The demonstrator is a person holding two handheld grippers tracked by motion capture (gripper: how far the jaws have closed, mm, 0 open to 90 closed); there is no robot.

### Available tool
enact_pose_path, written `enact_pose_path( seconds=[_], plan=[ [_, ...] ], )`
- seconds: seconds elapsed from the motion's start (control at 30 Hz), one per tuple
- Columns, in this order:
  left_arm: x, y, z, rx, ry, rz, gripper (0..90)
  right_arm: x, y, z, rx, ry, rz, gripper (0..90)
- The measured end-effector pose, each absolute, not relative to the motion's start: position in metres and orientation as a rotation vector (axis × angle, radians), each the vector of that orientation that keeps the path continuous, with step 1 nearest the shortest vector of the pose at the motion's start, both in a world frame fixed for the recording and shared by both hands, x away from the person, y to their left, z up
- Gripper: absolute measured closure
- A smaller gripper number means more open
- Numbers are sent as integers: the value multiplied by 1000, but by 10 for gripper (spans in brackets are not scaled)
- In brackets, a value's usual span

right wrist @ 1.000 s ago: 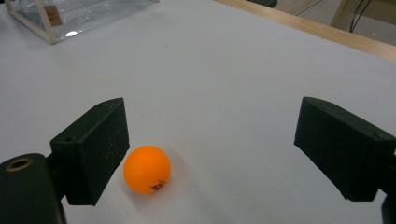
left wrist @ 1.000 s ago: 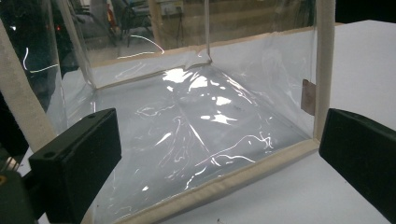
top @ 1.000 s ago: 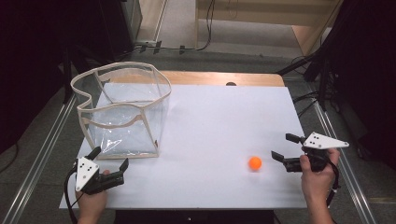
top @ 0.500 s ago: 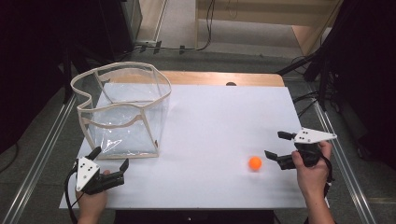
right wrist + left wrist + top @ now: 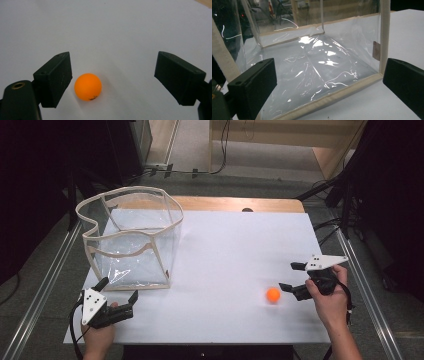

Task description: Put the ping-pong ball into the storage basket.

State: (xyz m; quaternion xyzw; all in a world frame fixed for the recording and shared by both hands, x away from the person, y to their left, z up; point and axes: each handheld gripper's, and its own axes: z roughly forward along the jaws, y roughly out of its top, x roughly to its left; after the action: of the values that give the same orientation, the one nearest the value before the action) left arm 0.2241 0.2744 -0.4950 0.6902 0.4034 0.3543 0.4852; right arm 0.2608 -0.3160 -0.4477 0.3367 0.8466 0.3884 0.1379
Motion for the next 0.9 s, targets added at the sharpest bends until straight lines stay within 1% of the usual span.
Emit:
enact_pose_path(
  seconds=[0.4, 0.73, 0.77, 0.83, 0.9],
  plan=[
    [224, 275, -495, 1678, 983, 860, 0, 269, -307, -452, 950, 2597, 1012, 127],
    [224, 274, -495, 1682, 982, 861, 0, 275, -287, -463, 908, 2733, 849, 128],
    [224, 274, -495, 1682, 983, 861, 0, 275, -286, -463, 899, 2743, 844, 137],
    [224, 274, -495, 1682, 982, 861, 0, 275, -284, -465, 895, 2762, 818, 200],
    [224, 274, -495, 1682, 982, 861, 0, 275, -282, -467, 880, 2786, 790, 213]
  ],
)
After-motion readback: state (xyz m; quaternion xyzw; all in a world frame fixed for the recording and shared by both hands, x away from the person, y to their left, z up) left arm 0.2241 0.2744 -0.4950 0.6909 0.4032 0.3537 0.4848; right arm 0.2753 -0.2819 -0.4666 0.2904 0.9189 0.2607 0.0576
